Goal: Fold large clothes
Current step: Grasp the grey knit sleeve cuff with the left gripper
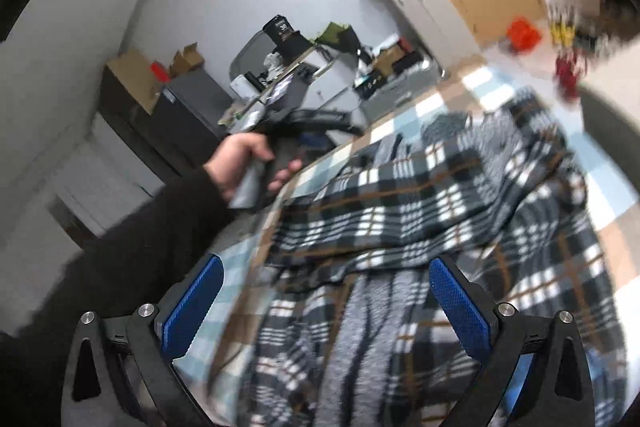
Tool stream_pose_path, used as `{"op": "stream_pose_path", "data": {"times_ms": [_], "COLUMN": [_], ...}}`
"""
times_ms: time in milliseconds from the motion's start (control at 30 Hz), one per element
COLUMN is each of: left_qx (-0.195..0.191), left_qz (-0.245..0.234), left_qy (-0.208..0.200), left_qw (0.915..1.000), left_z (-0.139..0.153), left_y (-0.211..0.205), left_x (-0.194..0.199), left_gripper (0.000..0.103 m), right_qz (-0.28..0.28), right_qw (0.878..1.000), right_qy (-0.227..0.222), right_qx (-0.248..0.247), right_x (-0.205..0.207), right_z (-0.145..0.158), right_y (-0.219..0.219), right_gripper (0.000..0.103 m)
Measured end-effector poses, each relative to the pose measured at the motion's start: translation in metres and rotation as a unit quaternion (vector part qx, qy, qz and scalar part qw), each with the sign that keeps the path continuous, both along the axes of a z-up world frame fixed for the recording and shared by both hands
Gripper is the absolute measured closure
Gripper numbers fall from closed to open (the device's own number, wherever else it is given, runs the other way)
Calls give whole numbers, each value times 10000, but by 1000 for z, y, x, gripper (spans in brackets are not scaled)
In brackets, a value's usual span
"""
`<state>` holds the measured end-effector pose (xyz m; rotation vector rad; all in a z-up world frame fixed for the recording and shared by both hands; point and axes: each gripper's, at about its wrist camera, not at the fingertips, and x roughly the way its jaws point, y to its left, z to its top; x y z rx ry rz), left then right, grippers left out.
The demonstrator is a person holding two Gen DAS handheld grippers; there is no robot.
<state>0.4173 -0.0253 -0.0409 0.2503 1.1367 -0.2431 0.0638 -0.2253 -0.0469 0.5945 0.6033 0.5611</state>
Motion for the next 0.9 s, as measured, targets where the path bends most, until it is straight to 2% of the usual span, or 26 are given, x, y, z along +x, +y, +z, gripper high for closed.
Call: {"op": "stream_pose_path", "data": {"times_ms": [100, 200, 300, 367, 433, 500, 600, 733, 900], "left_qx": [97, -24, -322, -211, -147, -207, -242, -222, 43], "left_qz": [-163, -393, -467, -652, -864, -944, -971, -892, -856], "left_qy": [7, 378, 803, 833, 924, 1002, 1144, 1188, 829], "left_qw": [9998, 9985, 9952, 9942, 9919, 9903, 9884, 9887, 9929], "left_z": [-8, -15, -22, -22, -23, -23, -24, -25, -19], "left_y": [-6, -7, -7, -12, -17, -20, -22, -19, -19], "left_x": [9, 11, 10, 3, -5, -6, -11, -14, -18], "left_gripper": [5, 5, 6, 23, 45, 49, 68, 84, 88], "right_qz": [-1, -92, -68, 73, 138, 144, 102, 90, 44], "right_qw": [9993, 9989, 9990, 9984, 9973, 9972, 9979, 9987, 9996], "right_qy": [253, 292, 218, 285, 384, 429, 367, 282, 190], "right_qx": [290, 363, 373, 492, 604, 591, 518, 419, 210], "right_x": [8, 9, 8, 9, 12, 13, 11, 9, 10], "right_z": [-7, -9, -6, -8, -12, -13, -11, -9, -7], "right_y": [-9, -14, -13, -11, -10, -8, -7, -5, -4], "right_gripper": [0, 0, 0, 0, 0, 0, 0, 0, 0]}}
